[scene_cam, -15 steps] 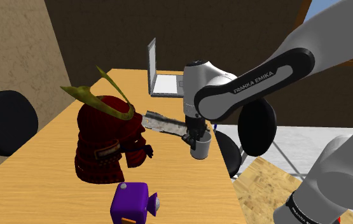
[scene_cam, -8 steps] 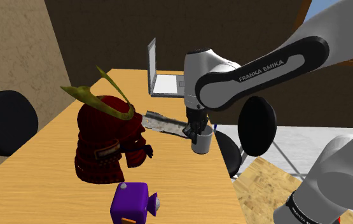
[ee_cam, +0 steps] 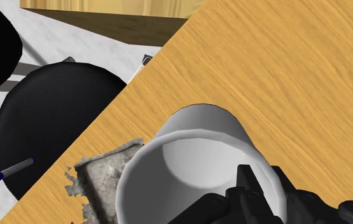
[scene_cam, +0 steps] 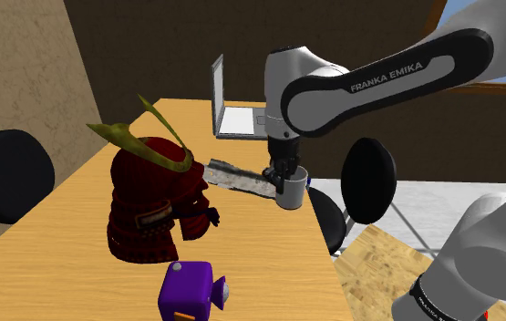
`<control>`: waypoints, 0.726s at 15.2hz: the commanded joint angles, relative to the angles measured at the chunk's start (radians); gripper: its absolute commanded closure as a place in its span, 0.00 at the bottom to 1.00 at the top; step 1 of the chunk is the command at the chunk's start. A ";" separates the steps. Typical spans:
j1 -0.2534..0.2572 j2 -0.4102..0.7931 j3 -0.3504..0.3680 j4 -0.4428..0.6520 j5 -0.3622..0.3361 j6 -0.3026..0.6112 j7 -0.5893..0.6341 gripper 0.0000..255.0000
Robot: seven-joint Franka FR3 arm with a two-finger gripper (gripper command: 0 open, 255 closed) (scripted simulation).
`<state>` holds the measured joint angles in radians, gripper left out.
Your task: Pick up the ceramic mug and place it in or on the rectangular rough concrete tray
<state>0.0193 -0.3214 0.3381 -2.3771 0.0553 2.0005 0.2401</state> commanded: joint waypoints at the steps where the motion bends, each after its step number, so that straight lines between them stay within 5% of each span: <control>1: 0.001 -0.013 -0.003 0.018 0.002 -0.030 -0.003 1.00; 7: 0.000 -0.032 -0.010 0.069 0.004 -0.100 -0.009 1.00; 11: -0.034 0.115 -0.018 0.219 -0.048 -0.108 -0.018 1.00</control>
<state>-0.0072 -0.2340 0.3240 -2.1926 0.0180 1.9005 0.2271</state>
